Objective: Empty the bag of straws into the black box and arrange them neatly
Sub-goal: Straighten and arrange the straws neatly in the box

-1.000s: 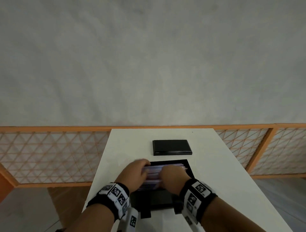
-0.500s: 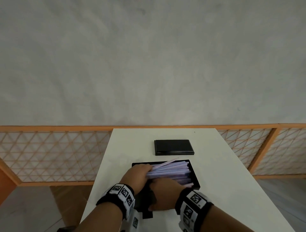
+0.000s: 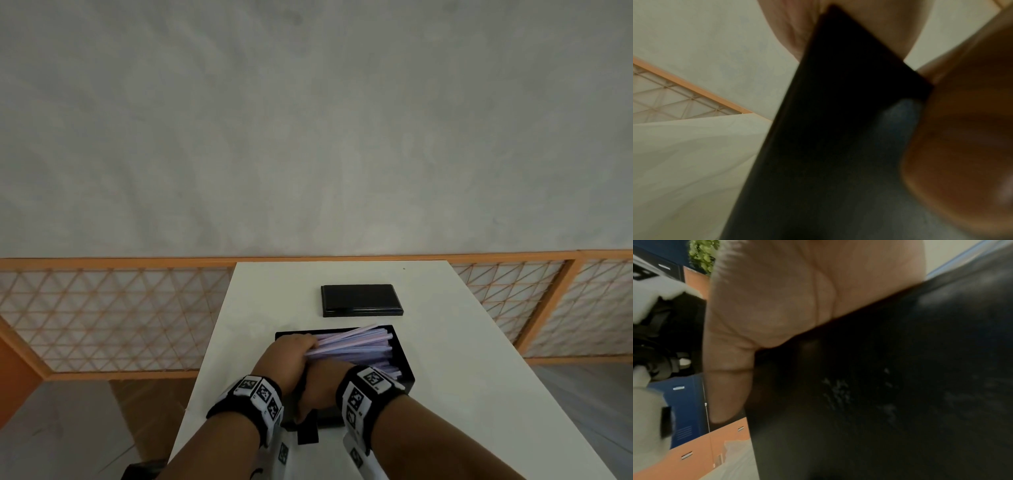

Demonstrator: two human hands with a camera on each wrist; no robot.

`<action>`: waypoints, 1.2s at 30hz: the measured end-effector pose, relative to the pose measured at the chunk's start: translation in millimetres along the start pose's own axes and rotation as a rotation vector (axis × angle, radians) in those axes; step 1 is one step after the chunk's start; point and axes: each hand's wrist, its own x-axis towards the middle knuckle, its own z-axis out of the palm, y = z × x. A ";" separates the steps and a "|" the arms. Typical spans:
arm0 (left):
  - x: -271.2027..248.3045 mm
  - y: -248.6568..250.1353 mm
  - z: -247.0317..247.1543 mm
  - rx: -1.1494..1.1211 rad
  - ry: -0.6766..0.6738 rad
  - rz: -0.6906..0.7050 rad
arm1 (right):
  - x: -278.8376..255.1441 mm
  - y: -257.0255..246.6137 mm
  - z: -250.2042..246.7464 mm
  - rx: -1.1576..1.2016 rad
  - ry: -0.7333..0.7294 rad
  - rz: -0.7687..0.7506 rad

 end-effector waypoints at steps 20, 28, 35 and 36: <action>-4.0 -2.1 -1.0 -0.059 -0.038 0.060 | -22.5 18.9 18.5 -0.151 0.520 -0.232; -11.5 -3.5 -4.1 0.109 -0.052 0.179 | -55.0 56.3 12.2 -0.179 0.750 -0.089; -3.3 6.7 1.3 0.533 -0.492 0.098 | -61.4 65.4 12.0 -0.193 0.330 0.016; -2.0 8.0 0.5 0.551 -0.536 0.086 | -62.0 65.5 11.1 -0.204 0.301 0.012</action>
